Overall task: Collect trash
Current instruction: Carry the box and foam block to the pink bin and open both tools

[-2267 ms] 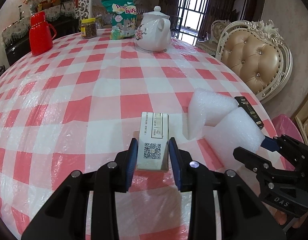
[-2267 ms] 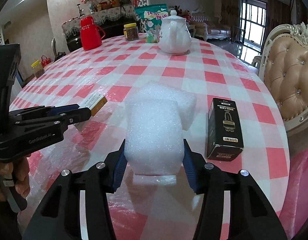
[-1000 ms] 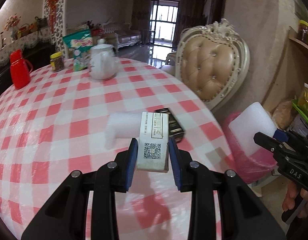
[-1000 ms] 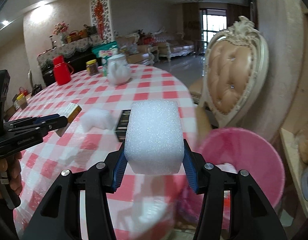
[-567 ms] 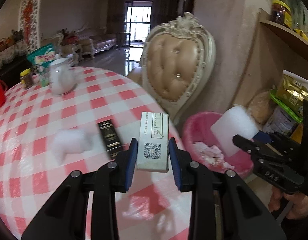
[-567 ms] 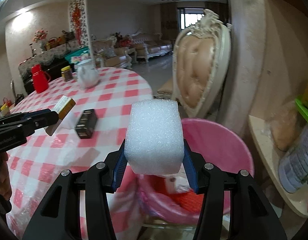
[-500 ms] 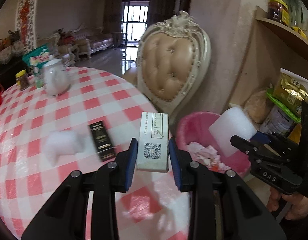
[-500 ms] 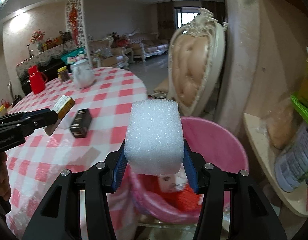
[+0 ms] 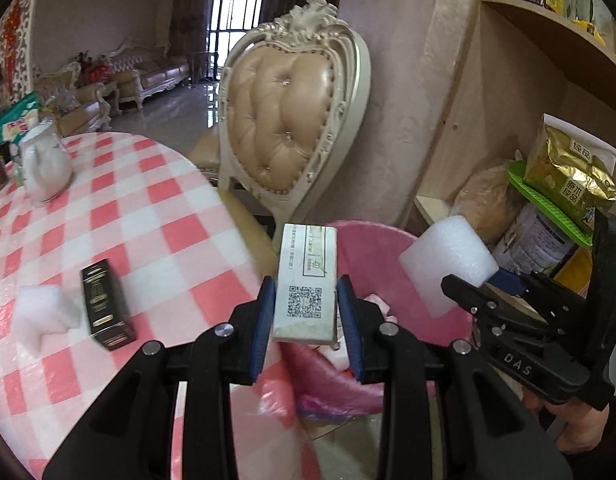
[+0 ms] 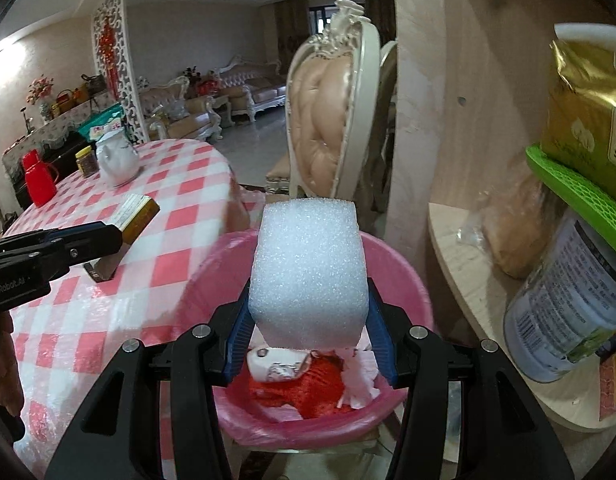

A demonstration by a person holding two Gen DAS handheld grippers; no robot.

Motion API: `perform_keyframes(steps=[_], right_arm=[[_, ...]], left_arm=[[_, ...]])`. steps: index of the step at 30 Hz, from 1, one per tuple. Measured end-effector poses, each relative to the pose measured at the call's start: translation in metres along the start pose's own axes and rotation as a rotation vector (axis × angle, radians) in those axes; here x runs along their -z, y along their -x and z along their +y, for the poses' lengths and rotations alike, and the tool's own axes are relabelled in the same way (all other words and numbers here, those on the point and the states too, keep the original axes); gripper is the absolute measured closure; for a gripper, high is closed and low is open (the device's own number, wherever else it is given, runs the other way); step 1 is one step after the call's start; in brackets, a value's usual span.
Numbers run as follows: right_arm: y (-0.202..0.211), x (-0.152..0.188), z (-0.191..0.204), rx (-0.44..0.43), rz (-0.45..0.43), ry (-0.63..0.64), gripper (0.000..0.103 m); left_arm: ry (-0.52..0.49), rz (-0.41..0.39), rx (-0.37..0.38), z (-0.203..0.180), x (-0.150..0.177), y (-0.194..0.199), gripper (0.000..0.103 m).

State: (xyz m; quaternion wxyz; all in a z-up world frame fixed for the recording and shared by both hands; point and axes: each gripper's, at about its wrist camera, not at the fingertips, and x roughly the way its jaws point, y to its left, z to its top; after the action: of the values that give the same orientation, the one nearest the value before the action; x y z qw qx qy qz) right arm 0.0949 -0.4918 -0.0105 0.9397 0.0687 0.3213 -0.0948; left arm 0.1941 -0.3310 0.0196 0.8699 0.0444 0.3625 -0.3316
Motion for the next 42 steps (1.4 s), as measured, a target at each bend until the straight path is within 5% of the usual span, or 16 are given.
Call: perform_keyframes(steps=[11,14,16,42], right_arm=[[-0.009,0.0,-0.012,0.007,0.008,-0.013,0.053],[-0.013,0.0,-0.013,0.005,0.016,-0.012,0.052],[-0.014,0.0,-0.012,0.007,0.017,-0.012,0.041],[-0.014,-0.003,-0.001,-0.002,0.006,-0.008,0.03]], left_arm=[[0.002,0.046,0.054,-0.016,-0.011,-0.037,0.071],[0.009,0.052,0.057,-0.015,-0.012,-0.042,0.06],[0.014,0.056,0.055,-0.013,-0.012,-0.043,0.059],[0.065,0.035,-0.005,0.024,-0.002,-0.024,0.058]])
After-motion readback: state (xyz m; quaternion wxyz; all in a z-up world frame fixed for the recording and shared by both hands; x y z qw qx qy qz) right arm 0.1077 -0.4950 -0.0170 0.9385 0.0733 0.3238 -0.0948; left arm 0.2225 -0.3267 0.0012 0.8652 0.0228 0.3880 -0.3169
